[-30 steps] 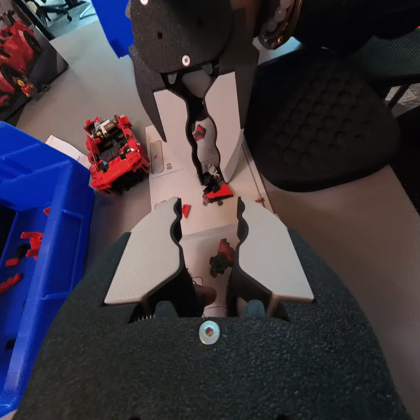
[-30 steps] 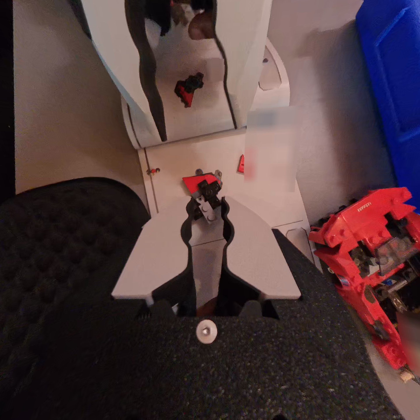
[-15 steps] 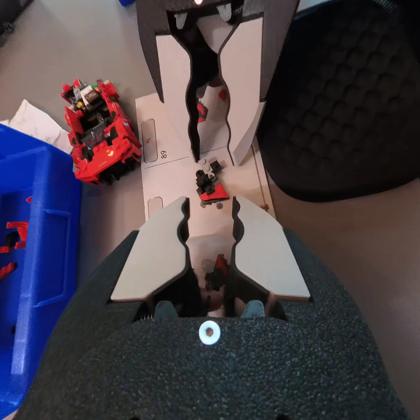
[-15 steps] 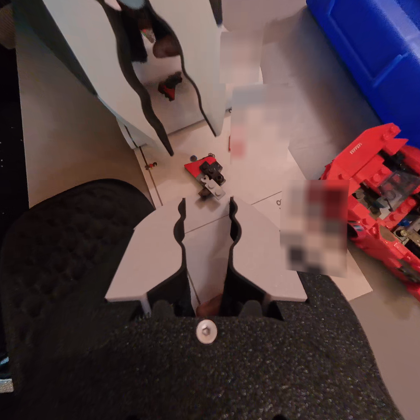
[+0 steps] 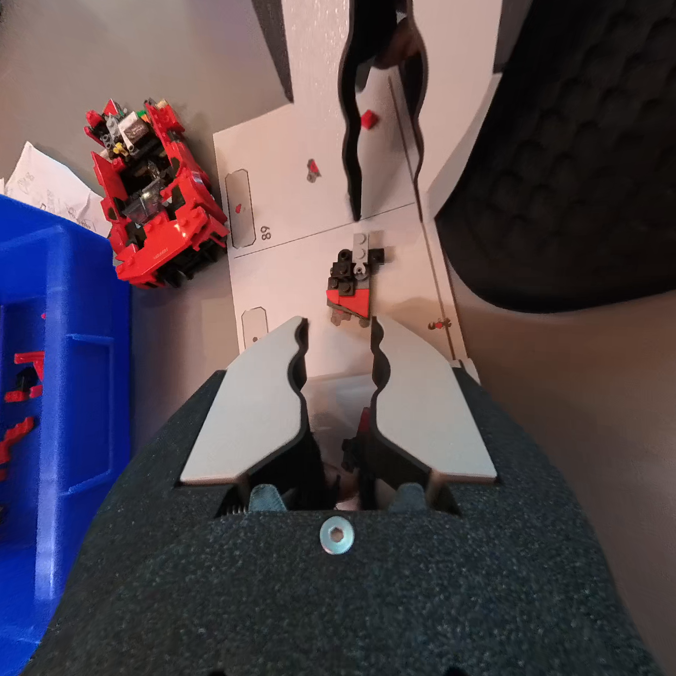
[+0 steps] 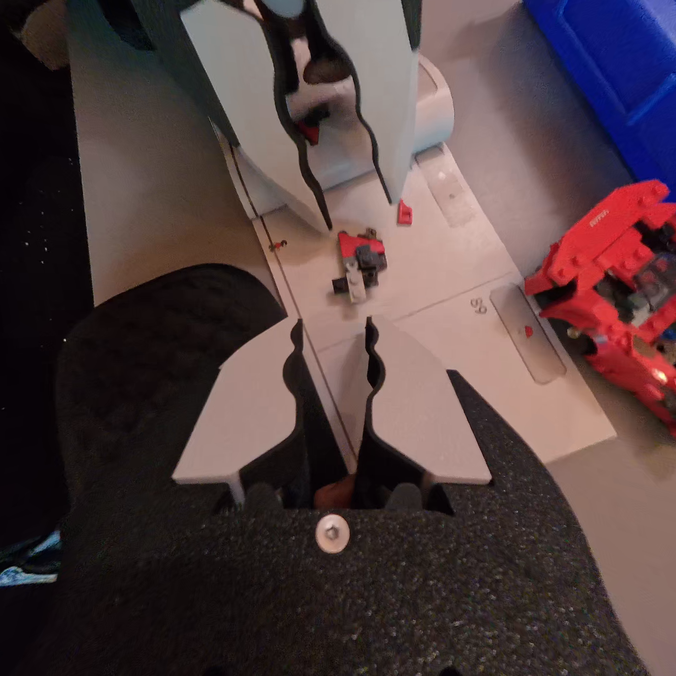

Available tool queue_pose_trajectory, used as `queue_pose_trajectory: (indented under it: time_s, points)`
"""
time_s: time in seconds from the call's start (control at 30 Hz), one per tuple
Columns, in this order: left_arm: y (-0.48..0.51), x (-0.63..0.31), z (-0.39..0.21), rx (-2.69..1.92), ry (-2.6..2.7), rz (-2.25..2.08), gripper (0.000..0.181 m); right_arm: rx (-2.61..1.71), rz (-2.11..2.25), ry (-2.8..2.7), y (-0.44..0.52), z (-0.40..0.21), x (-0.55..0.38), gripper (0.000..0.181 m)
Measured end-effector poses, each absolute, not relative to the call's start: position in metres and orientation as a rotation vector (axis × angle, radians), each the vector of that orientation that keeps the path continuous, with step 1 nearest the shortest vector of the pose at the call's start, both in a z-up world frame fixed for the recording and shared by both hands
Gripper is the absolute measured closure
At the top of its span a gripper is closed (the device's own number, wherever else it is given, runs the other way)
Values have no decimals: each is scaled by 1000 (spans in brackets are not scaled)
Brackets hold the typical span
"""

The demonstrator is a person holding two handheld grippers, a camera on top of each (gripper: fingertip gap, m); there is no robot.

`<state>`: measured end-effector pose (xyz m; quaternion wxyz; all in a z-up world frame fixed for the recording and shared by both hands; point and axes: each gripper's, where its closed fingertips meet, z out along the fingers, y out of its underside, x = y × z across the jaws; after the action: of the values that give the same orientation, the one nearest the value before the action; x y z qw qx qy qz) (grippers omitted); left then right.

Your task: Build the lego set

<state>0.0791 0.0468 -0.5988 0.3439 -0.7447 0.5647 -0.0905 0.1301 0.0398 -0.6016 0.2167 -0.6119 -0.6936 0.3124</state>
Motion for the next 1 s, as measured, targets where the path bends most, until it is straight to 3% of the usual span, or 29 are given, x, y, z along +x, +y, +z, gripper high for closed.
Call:
queue_pose_trajectory:
  time_s: [0.37, 0.77, 1.0]
  points:
    - [44, 82, -606, -1928, 1531, -260, 153, -1816, 919, -1644, 58, -583, 179, 143]
    - [52, 78, -606, -1914, 1623, -226, 159, -1822, 894, -1755, 55, -597, 133, 123]
    - [58, 83, -605, -1896, 1617, -230, 159, -1842, 933, -1752, 52, -600, 127, 123]
